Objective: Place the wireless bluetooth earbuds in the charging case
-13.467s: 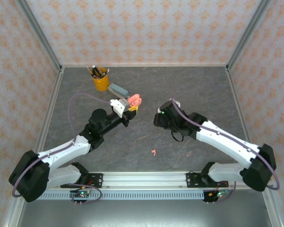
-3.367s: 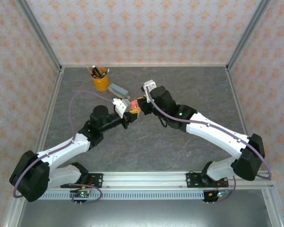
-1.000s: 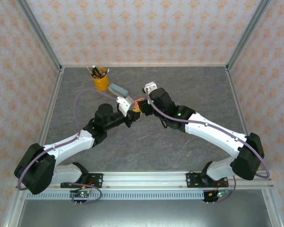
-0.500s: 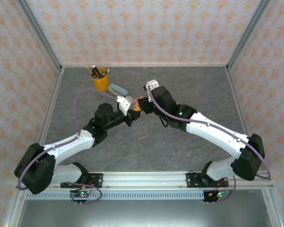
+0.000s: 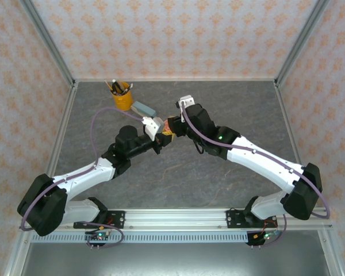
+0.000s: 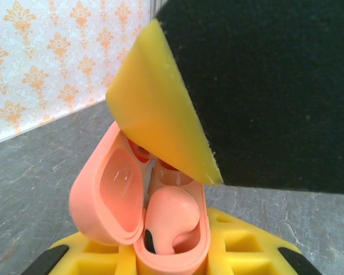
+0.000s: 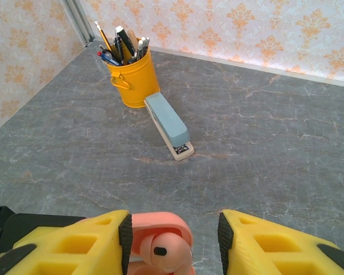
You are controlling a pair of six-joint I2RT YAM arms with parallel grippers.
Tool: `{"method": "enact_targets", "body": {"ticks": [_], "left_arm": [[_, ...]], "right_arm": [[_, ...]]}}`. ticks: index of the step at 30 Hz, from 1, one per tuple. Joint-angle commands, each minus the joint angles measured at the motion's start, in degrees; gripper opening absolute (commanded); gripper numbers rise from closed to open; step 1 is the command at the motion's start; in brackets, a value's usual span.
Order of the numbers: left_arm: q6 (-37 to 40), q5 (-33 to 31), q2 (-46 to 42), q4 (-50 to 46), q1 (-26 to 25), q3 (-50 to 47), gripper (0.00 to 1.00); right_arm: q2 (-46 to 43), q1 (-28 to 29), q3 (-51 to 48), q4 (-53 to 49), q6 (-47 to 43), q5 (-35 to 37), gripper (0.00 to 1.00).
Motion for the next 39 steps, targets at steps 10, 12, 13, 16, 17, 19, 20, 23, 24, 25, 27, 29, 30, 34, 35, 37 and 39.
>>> {"method": "enact_targets", "body": {"ticks": [10,12,13,16,17,19,20,23,24,25,27,29,30,34,35,37,39], "left_arm": [[0.23,0.29,0.46,3.14,-0.52,1.25,0.00],[0.65,0.38,0.35,3.16,-0.52,1.06,0.00],[0.91,0.43,0.32,3.18,-0.52,0.92,0.00],[1.72,0.55,0.00,3.03,-0.52,0.70,0.00],[1.95,0.61,-0.11,2.84,-0.52,0.70,0.00],[2.27,0.64,-0.29,2.45,-0.52,0.70,0.00],[2.45,0.75,-0.42,2.27,-0.52,0.70,0.00],[2.92,0.82,-0.73,1.73,-0.47,0.79,0.00],[3.09,1.05,-0.76,1.60,-0.56,0.83,0.00],[3.22,1.17,-0.86,1.50,-0.52,0.79,0.00],[3.50,1.35,-0.95,1.15,-0.52,0.87,0.00],[3.81,1.56,-0.95,0.82,-0.52,1.04,0.00],[3.92,1.61,-1.00,0.66,-0.52,1.18,0.00],[3.94,1.96,-0.82,0.29,-0.56,1.64,0.00],[3.93,2.04,-0.73,0.17,-0.52,1.75,0.00],[3.84,2.18,-0.50,0.23,-0.52,1.84,0.00],[3.84,2.23,-0.37,0.13,-0.52,2.02,0.00]], "right_arm": [[-5.91,0.28,2.81,-1.39,6.27,0.60,0.49],[-6.00,-0.26,4.07,-3.81,8.21,1.28,0.49],[-5.97,-1.05,4.76,-5.40,9.74,0.80,0.49],[-5.88,-4.21,5.69,-9.54,14.49,-2.10,0.47],[-5.85,-5.22,5.76,-10.64,15.86,-2.88,0.46],[-5.71,-7.05,5.74,-12.49,18.29,-4.49,0.42],[-5.70,-7.74,5.52,-13.17,19.18,-5.15,0.40],[-5.08,-8.92,5.31,-14.47,20.35,-6.21,0.30],[-4.83,-9.11,5.26,-14.74,20.61,-6.50,0.27],[-4.65,-9.21,5.29,-14.75,20.64,-6.89,0.26],[-4.07,-9.22,5.42,-14.66,20.72,-7.61,0.23],[-3.18,-9.26,5.81,-14.62,20.61,-8.55,0.22],[-2.67,-9.30,6.02,-14.66,20.75,-9.16,0.21],[-0.99,-9.29,6.75,-14.66,20.56,-10.70,0.21],[-0.67,-9.30,6.81,-14.59,20.59,-10.89,0.20],[-0.28,-9.30,7.06,-14.42,20.52,-11.16,0.20],[0.01,-9.30,7.23,-14.23,20.43,-11.40,0.20]]}}
